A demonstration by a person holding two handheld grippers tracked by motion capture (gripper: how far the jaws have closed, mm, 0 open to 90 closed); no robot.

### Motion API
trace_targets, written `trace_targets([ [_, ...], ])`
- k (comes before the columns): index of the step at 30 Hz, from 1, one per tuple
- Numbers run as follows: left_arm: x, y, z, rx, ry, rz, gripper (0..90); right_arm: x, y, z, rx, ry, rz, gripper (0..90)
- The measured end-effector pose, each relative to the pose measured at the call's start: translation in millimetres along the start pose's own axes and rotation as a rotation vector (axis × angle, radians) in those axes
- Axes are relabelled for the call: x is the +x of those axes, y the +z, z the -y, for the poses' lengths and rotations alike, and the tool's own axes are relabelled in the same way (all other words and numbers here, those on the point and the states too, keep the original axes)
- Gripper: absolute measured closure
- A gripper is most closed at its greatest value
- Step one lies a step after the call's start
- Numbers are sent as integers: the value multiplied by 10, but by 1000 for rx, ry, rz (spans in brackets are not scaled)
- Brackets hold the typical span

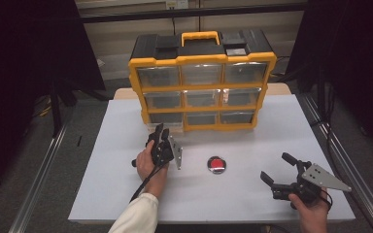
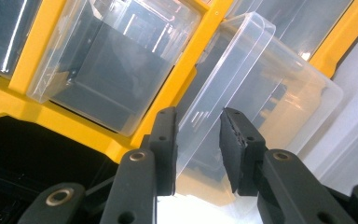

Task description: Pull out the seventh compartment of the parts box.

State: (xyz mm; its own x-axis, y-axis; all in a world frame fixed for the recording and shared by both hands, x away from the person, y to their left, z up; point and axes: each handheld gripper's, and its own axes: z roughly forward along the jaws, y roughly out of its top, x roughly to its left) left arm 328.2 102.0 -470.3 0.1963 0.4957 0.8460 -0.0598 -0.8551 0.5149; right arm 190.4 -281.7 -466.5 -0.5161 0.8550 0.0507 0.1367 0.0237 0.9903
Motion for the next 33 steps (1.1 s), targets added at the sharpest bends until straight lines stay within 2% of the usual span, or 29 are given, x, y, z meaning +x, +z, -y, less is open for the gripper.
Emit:
trace_targets([
  [2,-1,2,-2,-12,3,-1,675,1,-2,-1,1,-2,1,15],
  [9,-5,-34,3,3,10,6,674,-3,-1,-1,-3,0,0,14],
  [14,-20,-41,3,-8,-18,8,673,0,-2,-1,0,-1,4,14],
  [18,-8,-52,-5,-14,5,6,672,0,-1,0,1,-1,4,14],
  [28,-21,-67,2,-13,-24,10,671,-1,-1,1,2,-3,3,14],
  [30,-11,-75,0,-10,-10,9,671,0,0,1,2,-3,2,14],
  [33,-21,-83,5,-9,-23,9,671,-2,0,1,2,-3,3,14],
])
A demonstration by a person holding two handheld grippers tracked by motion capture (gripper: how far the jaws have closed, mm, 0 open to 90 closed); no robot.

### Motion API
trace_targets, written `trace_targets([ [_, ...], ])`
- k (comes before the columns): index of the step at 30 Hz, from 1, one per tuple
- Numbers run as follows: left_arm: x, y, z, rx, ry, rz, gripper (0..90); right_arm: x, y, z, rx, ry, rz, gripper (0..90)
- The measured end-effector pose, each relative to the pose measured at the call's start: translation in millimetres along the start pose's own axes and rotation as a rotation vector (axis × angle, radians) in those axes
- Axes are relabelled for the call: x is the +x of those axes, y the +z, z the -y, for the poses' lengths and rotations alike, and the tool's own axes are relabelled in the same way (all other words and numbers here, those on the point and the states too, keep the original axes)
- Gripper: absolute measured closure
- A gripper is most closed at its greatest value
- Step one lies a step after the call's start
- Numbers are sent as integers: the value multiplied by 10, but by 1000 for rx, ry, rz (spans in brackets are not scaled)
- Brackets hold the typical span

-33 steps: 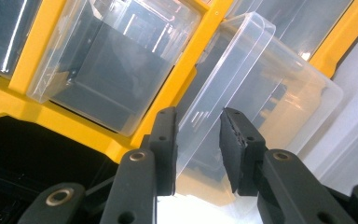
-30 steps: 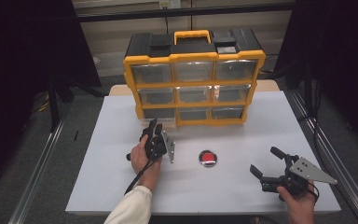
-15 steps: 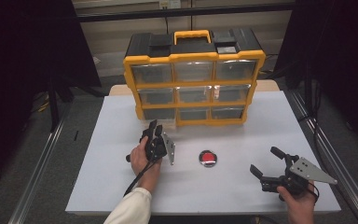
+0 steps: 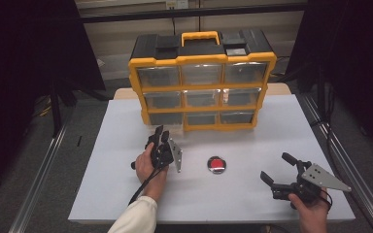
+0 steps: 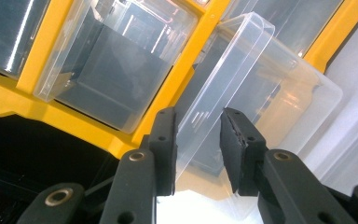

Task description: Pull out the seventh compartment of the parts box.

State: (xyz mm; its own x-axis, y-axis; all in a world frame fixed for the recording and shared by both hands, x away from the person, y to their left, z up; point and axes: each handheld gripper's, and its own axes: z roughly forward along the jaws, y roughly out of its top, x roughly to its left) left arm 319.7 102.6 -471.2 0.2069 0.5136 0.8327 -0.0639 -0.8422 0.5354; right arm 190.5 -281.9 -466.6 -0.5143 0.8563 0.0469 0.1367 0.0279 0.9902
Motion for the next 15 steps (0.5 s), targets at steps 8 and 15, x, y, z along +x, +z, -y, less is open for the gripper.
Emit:
trace_targets([
  [8,6,-37,2,-1,12,-2,669,1,2,0,-1,0,2,14],
  [15,5,-54,3,-1,3,2,666,1,5,1,-4,-1,-2,14],
])
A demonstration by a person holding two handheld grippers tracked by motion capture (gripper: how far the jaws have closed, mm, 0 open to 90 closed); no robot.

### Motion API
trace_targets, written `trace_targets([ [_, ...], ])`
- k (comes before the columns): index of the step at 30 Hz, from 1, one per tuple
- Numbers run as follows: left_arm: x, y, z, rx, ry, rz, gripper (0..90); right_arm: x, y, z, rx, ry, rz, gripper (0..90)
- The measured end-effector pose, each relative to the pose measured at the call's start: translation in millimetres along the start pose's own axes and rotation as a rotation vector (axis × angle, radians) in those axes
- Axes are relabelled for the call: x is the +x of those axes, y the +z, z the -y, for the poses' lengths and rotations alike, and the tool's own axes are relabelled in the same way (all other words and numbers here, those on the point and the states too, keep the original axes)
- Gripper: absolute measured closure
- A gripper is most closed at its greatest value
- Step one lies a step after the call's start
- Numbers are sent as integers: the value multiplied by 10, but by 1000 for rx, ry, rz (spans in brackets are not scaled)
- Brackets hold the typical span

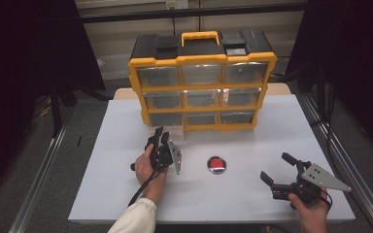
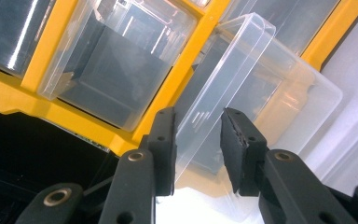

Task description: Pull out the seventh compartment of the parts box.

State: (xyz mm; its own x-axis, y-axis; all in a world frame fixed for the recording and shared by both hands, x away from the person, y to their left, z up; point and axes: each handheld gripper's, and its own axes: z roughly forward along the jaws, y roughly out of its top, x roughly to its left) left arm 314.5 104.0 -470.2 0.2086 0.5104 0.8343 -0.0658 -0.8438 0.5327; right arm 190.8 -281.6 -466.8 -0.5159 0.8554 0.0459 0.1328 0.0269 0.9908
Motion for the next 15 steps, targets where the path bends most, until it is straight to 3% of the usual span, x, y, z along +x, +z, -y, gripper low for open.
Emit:
trace_targets([
  [3,-8,0,0,-9,-11,1,665,0,-1,0,-1,0,-1,14],
  [7,12,-12,-4,-9,15,-3,665,0,0,0,-1,0,-1,14],
  [11,-4,-22,-1,-6,-6,4,663,1,-2,-2,1,2,0,15],
  [15,9,-40,-3,0,3,3,661,0,0,-1,-1,0,-1,14],
])
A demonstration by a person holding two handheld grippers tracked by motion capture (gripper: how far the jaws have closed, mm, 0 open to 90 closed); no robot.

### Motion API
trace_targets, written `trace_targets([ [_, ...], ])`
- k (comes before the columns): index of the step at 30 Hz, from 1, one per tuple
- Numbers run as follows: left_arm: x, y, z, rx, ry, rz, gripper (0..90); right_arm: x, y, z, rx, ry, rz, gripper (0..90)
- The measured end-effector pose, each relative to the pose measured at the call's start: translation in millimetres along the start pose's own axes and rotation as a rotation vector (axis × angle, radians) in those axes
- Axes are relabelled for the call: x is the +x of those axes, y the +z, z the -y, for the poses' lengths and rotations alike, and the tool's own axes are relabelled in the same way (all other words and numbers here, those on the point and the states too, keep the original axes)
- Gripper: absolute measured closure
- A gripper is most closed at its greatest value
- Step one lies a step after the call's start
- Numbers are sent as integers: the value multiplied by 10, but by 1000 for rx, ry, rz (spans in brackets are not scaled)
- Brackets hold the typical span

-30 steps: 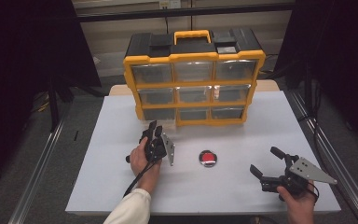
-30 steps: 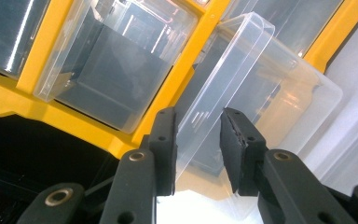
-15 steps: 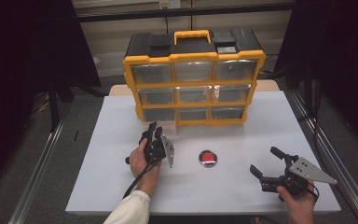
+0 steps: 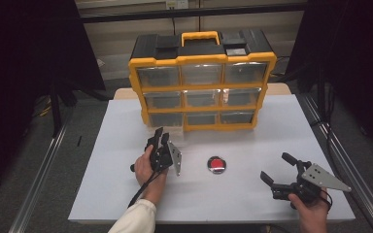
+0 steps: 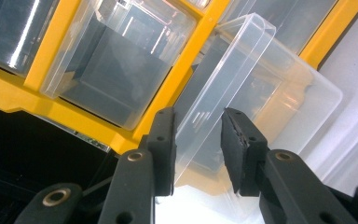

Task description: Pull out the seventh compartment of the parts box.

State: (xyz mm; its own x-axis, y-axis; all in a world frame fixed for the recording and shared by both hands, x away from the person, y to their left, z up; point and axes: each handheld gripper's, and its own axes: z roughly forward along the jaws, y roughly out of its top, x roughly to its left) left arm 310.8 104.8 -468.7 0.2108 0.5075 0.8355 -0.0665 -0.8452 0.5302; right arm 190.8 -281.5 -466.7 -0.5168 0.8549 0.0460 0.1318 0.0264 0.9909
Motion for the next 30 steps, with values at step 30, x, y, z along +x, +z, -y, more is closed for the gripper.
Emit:
trace_targets([
  [30,7,-42,-8,-18,-3,3,653,6,-5,-5,1,10,5,14],
])
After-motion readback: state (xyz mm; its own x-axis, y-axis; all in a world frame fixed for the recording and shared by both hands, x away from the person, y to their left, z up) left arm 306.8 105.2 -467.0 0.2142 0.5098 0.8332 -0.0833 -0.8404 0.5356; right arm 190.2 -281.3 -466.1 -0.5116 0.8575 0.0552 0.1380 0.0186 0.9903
